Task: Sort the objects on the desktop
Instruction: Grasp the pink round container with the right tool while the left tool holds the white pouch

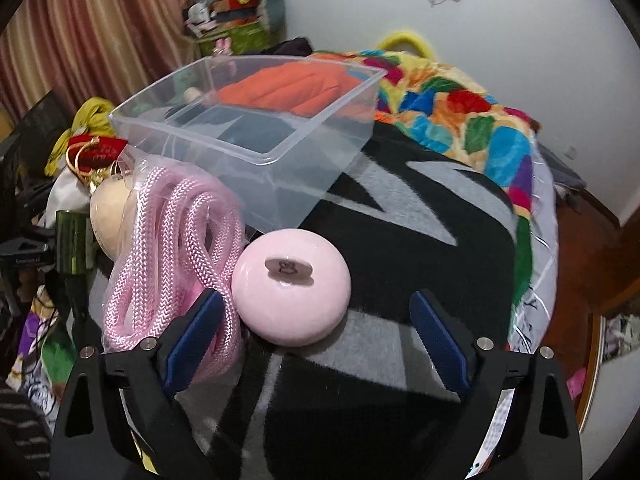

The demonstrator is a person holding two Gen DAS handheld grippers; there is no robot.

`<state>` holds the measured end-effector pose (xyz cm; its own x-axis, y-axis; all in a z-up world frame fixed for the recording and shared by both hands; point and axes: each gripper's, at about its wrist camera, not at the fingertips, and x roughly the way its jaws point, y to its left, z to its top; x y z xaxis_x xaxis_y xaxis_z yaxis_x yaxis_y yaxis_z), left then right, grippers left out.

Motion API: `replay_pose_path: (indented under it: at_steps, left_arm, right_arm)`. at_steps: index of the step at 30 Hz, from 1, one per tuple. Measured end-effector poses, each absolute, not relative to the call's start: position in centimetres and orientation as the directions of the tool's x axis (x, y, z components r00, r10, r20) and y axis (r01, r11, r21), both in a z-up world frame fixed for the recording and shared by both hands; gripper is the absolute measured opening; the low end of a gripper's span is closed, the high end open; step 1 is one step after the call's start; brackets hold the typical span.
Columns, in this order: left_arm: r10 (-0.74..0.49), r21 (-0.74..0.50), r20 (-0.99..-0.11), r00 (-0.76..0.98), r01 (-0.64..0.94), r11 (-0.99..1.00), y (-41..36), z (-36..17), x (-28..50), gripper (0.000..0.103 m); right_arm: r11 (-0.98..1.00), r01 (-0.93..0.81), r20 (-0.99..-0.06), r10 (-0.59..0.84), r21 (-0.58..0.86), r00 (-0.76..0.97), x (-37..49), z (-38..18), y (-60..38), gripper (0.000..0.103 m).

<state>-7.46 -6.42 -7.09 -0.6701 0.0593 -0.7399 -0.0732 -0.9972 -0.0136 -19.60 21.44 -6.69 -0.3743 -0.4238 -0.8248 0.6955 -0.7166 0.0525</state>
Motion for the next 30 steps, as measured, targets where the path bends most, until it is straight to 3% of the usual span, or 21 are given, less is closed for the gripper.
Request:
replay_pose_path:
  at_steps: [4,7,13,21,23,30]
  left_arm:
    - [0.066,-0.032,-0.733,-0.677,-0.063,-0.997,-7.0,-6.4,-7.0,0.06]
    - [0.04,-0.019,-0.725,-0.687,-0.038,-0.999,-7.6,-6.0,-6.6,0.057]
    - [0.029,-0.028,-0.727,-0.686,-0.013,-1.0,-8.9,-5.6,-6.3,0.057]
    - [0.073,-0.08,-0.714,-0.696,-0.022,-0.997,-9.1,-5.0,-5.8,0.057]
    - [0.079,-0.083,-0.706,-0.703,-0.028,-0.996,-9.1,-4.6,-5.6,0.057]
    - [0.088,-0.089,-0.675,-0.733,-0.037,-0.995,-9.0,-2.9,-4.9,0.057]
  right_arm:
    - [-0.701,0.711,-0.843,-0.413,0.051,-0.346,-20.3,-6.6,21.4,0.092]
    - [-0.705,0.709,-0.84,-0.397,0.021,-0.37,-19.6,-6.5,21.7,0.084]
    - [-0.731,0.677,-0.857,-0.292,-0.085,-0.424,-19.3,-7.7,21.6,0.073]
    - [-0.745,0.667,-0.828,-0.376,0.003,-0.416,-21.1,-7.6,20.9,0.073]
    - [-0.75,0.661,-0.828,-0.375,0.007,-0.417,-21.6,-7.9,20.7,0.06]
    - [-0.772,0.636,-0.823,-0.354,-0.01,-0.443,-20.6,-7.8,20.9,0.06]
